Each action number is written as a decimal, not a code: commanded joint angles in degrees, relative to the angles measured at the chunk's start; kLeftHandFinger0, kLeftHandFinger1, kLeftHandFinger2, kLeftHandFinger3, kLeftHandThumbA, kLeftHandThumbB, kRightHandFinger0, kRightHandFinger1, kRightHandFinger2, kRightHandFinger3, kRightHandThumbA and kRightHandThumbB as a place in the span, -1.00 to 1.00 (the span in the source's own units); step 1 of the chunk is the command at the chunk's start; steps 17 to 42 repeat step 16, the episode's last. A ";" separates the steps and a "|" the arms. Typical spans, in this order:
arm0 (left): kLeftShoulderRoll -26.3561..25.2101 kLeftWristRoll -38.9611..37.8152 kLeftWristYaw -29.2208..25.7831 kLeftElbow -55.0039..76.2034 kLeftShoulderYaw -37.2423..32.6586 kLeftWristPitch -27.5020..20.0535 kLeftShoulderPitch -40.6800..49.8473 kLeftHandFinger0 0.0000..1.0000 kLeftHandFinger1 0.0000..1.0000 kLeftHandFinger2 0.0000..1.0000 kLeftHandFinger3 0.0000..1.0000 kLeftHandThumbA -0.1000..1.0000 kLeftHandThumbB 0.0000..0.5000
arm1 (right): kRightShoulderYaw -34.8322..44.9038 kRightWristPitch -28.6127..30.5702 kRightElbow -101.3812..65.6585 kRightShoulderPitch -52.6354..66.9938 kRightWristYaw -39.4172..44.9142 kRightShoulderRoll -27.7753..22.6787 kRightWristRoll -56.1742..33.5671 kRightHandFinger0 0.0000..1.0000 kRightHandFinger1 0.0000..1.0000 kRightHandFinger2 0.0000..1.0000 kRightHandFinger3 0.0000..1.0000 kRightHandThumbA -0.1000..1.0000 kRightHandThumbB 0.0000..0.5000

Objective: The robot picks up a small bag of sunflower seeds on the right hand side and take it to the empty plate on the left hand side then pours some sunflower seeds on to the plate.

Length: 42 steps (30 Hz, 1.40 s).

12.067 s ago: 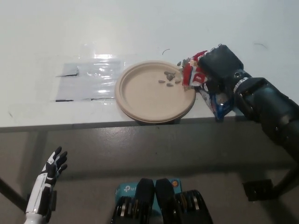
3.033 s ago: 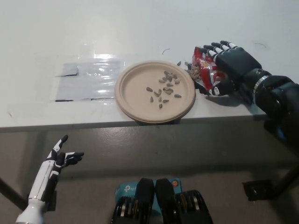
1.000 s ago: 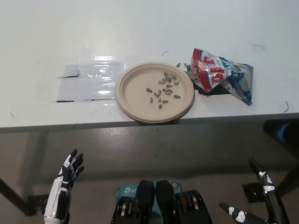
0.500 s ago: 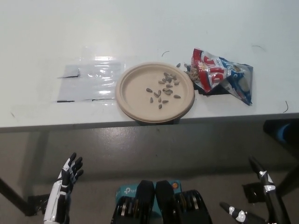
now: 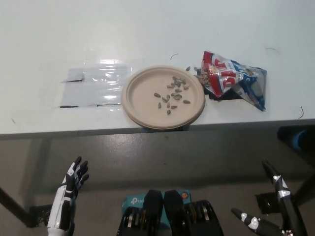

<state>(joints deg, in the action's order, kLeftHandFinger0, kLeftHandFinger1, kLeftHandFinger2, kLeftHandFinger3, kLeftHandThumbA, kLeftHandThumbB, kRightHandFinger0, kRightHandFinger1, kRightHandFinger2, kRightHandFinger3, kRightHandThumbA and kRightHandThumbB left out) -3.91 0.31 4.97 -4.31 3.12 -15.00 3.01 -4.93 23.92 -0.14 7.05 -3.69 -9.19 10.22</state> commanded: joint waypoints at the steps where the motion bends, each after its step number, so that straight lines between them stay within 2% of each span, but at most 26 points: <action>1: 0.62 -0.32 -1.21 1.14 0.03 -1.71 0.44 1.00 1.00 1.00 1.00 1.00 -0.12 | 0.23 3.01 -1.67 -0.22 -0.33 -1.27 -0.92 1.00 1.00 1.00 1.00 1.00 -0.04; 4: 0.68 -0.31 -1.19 1.20 0.09 -1.72 0.99 1.00 1.00 1.00 1.00 1.00 -0.13 | 0.15 3.01 -1.38 -0.39 -0.24 -1.60 -0.65 1.00 1.00 1.00 1.00 1.00 0.06; 8: 0.75 0.27 -1.51 1.47 0.15 -1.55 0.75 1.00 1.00 1.00 1.00 1.00 -0.17 | -0.35 3.01 -1.01 -1.50 -0.55 -2.15 -0.45 1.00 1.00 1.00 1.00 1.00 0.01; 13: 0.15 0.52 -1.85 2.41 0.77 -0.42 0.34 1.00 1.00 1.00 1.00 1.00 -0.37 | -0.37 3.01 -0.42 -2.95 0.59 -1.31 -0.45 1.00 1.00 1.00 1.00 1.00 0.06; 16: -0.04 0.89 -2.11 3.09 0.85 0.36 0.58 1.00 1.00 1.00 1.00 1.00 -0.29 | -0.64 3.01 -0.34 -3.02 0.40 -1.28 0.41 1.00 1.00 1.00 1.00 1.00 0.05; 42: -0.04 0.89 -2.11 3.09 0.85 0.36 0.58 1.00 1.00 1.00 1.00 1.00 -0.29 | -0.64 3.01 -0.34 -3.02 0.40 -1.28 0.41 1.00 1.00 1.00 1.00 1.00 0.05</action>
